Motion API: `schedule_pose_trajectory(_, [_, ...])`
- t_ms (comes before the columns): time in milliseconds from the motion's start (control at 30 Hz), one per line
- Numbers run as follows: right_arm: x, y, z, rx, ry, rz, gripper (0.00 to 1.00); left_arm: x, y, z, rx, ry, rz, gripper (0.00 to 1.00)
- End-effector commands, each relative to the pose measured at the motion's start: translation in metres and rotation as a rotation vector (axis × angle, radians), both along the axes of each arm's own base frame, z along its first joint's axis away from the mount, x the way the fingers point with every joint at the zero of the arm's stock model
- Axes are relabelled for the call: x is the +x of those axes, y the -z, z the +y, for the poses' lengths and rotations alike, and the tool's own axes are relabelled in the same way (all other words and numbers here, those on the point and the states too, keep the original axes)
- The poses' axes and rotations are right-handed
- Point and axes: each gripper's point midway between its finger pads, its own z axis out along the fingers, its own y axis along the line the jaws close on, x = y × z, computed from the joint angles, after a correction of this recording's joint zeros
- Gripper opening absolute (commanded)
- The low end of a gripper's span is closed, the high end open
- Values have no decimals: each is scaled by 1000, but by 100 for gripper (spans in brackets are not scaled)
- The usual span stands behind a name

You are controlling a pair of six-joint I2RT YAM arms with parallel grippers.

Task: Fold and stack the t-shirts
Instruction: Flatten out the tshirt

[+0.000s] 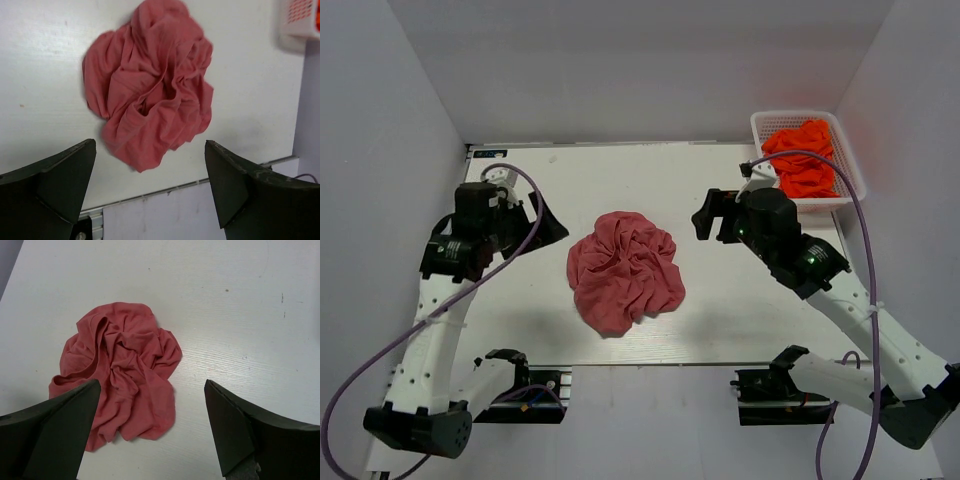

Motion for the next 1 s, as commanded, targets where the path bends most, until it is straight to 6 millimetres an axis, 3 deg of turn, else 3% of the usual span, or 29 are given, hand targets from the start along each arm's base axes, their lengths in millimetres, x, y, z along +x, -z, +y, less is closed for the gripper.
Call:
schedule_pose_trajectory(0, [6,-8,6,26,-6,-34,90,1,36,-14,-30,64,115,100])
schedule_pose_trajectory(67, [8,12,5,28,32,15,90,5,61,-21,-47,85,190,100])
schedule_pose_trajectory(267, [9,73,1,-126,58,187,90,13,111,-36,-91,135,330,100])
schedule_pose_trajectory(400, [10,107,1,-163,92,270,90,0,141,-42,-92,169,419,91])
schedule_pose_trajectory(533, [25,124,27,-152,32,277,90,-17,174,-42,-80,165,491,89])
schedule_pose_trajectory(567, [24,132,40,-144,-21,315,90,-14,176,-46,-85,170,475,85])
schedule_pose_trajectory(633, [26,155,48,-194,-44,376,90,-15,190,-50,-92,160,515,82])
schedule_pose_trajectory(667, [31,154,52,-196,-45,375,90,-14,193,-54,-89,174,513,81])
schedule_pose_trajectory(700, [36,176,55,-245,-41,416,90,-8,194,-55,-96,167,506,78])
schedule_pose_trajectory(767, [46,180,59,-265,-27,410,90,-9,202,-63,-87,196,518,75])
schedule_pose_trajectory(800, [48,198,60,-289,-20,441,90,-3,201,-65,-88,197,509,72])
schedule_pose_trajectory(867, [58,205,67,-267,-14,429,90,-6,208,-71,-68,216,535,67])
schedule_pose_trajectory(967, [68,222,73,-277,1,443,90,-9,221,-71,-29,206,572,49])
